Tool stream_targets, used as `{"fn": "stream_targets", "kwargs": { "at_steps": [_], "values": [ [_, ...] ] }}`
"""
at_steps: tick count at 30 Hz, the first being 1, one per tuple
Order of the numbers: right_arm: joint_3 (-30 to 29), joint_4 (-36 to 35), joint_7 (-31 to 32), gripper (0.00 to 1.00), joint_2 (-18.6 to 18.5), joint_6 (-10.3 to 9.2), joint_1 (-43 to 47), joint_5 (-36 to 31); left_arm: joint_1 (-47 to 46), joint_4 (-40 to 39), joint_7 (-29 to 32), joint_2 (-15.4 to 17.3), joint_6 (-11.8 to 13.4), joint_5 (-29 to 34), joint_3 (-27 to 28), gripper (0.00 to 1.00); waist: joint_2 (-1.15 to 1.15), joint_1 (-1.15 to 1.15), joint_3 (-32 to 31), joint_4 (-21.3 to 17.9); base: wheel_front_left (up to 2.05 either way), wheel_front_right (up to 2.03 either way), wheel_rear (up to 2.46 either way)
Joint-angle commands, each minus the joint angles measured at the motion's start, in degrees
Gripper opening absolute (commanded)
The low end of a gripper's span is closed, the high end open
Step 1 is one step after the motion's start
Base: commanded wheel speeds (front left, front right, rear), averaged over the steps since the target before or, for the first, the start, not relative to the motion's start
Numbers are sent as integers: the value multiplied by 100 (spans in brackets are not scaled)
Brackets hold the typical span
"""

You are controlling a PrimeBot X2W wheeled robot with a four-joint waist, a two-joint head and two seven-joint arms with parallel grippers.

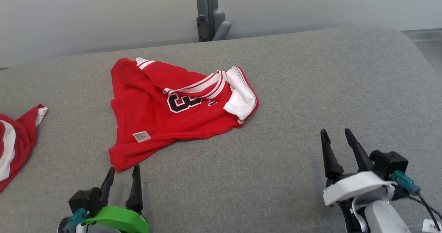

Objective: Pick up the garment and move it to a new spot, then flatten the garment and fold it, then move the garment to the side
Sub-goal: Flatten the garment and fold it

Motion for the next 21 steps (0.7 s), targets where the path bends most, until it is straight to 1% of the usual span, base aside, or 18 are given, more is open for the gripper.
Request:
{"fn": "stream_targets", "kwargs": {
  "at_steps": [1,4,8,13,16,21],
  "values": [
    [95,-63,-19,100,-49,0,-269,-54,-118,-50,-1,12,-2,-39,-75,100,0,0,276,265,0,0,0],
    [329,-26,-19,100,-127,0,-619,-83,-235,-157,-1,12,22,-76,-287,100,0,0,497,540,0,0,0],
    [605,304,-19,100,-315,0,-1284,-147,-366,-251,0,11,54,-137,-558,100,0,0,783,915,0,0,0],
    [798,1120,-19,100,-493,0,-2088,-310,-526,-404,-1,11,113,-275,-816,100,0,0,1067,1369,0,0,0],
    [879,1734,-19,100,-587,0,-2521,-421,-573,-500,-1,9,144,-330,-979,100,0,0,1223,1579,0,0,0],
    [840,2650,-19,100,-705,-1,-3137,-642,-666,-556,-1,8,195,-461,-1228,100,0,0,1448,1860,0,0,0]
  ]
}}
